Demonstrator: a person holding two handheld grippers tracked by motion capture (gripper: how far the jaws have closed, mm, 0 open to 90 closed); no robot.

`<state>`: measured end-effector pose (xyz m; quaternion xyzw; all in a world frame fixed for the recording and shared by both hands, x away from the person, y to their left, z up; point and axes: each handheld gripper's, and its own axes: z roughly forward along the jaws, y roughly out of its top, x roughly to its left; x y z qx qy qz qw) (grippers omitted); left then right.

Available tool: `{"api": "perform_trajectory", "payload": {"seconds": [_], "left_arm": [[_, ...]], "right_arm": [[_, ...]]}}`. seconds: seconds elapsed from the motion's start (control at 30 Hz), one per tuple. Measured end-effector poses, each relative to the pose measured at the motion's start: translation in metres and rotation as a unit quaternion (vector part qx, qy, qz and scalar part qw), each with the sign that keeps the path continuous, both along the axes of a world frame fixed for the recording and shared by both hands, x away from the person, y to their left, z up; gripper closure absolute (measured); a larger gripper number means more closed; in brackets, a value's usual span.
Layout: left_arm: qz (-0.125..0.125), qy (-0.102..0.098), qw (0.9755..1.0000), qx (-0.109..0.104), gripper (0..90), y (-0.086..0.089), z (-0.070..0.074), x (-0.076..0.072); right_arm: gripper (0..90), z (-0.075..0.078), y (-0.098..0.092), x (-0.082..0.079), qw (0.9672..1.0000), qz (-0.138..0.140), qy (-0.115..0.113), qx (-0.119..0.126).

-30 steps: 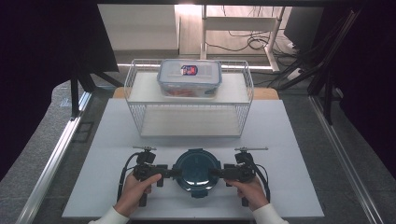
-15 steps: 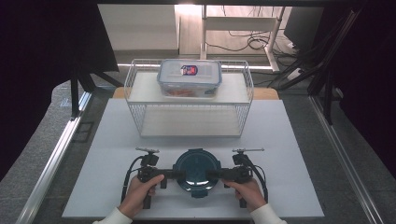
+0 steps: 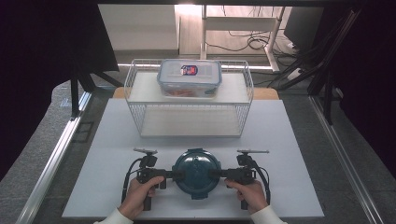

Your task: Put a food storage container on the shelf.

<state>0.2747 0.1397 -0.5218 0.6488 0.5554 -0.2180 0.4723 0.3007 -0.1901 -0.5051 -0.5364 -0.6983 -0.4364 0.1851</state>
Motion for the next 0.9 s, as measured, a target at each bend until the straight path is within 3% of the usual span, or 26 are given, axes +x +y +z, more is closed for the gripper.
{"api": "perform_trajectory", "payload": {"seconds": [0.33, 0.9], "left_arm": [[0.0, -0.021, 0.9997, 0.015, 41.7, 0.0, 0.01, -0.004], [-0.002, -0.056, 0.9984, 0.012, 41.8, 0.005, 0.026, -0.006]], "right_arm": [[42.4, 0.013, 0.002, -0.009, 0.9993, -0.009, -0.034, -0.01], [43.2, 0.033, 0.005, -0.013, 0.9973, -0.001, -0.073, -0.011]]}}
